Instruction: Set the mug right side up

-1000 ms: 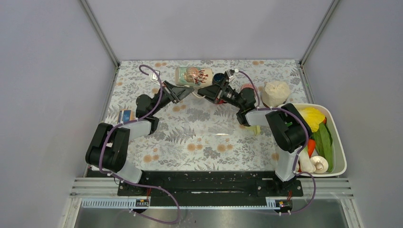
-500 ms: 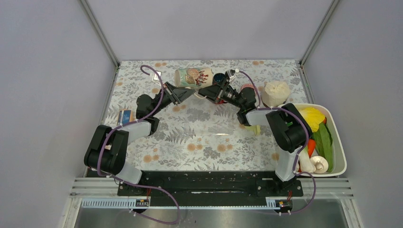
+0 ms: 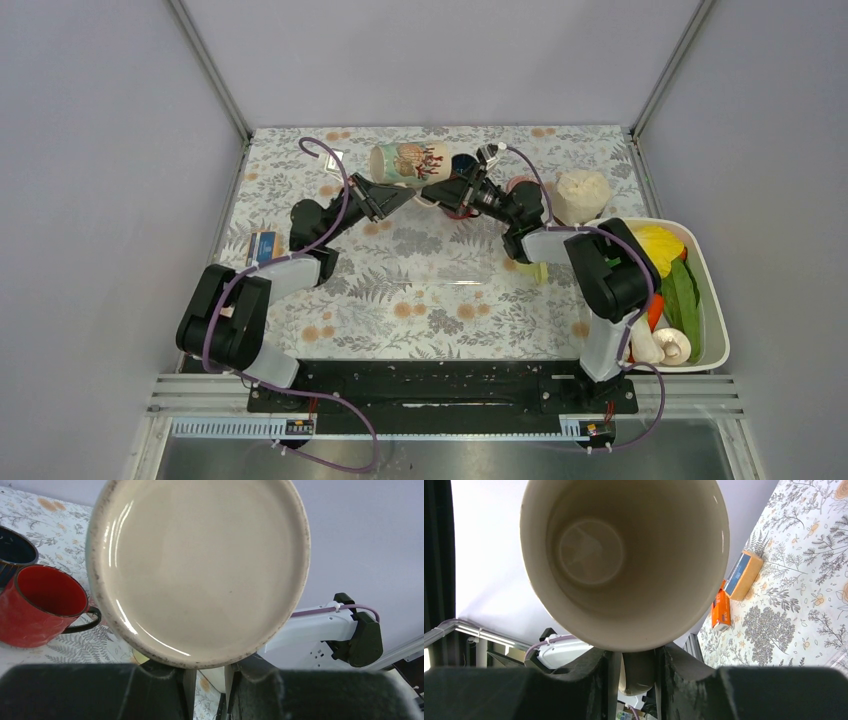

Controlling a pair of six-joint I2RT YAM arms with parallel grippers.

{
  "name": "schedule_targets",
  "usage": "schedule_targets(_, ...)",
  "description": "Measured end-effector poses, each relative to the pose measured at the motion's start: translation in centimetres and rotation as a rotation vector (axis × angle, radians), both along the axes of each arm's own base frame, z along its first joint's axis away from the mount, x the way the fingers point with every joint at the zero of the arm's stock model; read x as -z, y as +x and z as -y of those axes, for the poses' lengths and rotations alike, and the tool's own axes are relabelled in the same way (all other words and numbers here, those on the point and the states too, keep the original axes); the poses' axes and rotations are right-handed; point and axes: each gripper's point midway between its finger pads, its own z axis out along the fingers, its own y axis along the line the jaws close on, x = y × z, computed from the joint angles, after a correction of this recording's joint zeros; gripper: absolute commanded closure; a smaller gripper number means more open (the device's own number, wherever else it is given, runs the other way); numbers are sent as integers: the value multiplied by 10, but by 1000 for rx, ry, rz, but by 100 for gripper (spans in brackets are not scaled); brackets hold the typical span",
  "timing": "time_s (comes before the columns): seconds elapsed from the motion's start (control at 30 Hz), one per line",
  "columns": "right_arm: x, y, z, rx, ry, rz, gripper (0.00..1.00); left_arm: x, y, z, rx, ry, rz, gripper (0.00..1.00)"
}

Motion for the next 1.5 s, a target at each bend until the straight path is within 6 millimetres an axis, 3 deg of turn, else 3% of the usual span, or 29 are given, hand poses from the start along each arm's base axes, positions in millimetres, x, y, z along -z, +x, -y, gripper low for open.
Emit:
schedule_targets(0.07, -5, -2, 3, -8, -1, 11, 100, -3, -2, 2, 4, -1, 12, 80)
schedule_targets(0.27, -24, -6, 15, -10, -13, 54, 100, -15, -9, 9, 37, 6, 63, 58)
schedule_targets(0.33, -41, 2, 28, 46, 4, 79, 100, -3, -19, 16, 95, 48, 52, 47)
schedule_targets(0.43, -58, 7, 43, 87, 2, 136, 100, 9, -28, 23, 147, 85, 28, 40)
schedule_targets(0.6, -69, 7, 48, 122, -12, 197, 100, 16, -31, 24, 172, 109, 16, 36)
schedule_targets(0.93, -35, 11, 42, 89, -156, 157, 100, 22, -29, 19, 169, 123, -10, 24)
schedule_targets(1.3, -49, -27, 38, -72, -263, 341, 100, 18, -14, -6, 86, 163, 18, 1)
schedule_targets(1.5, -67, -56, 35, -212, -237, 418, 100, 23, -12, -8, 72, 190, 15, 1)
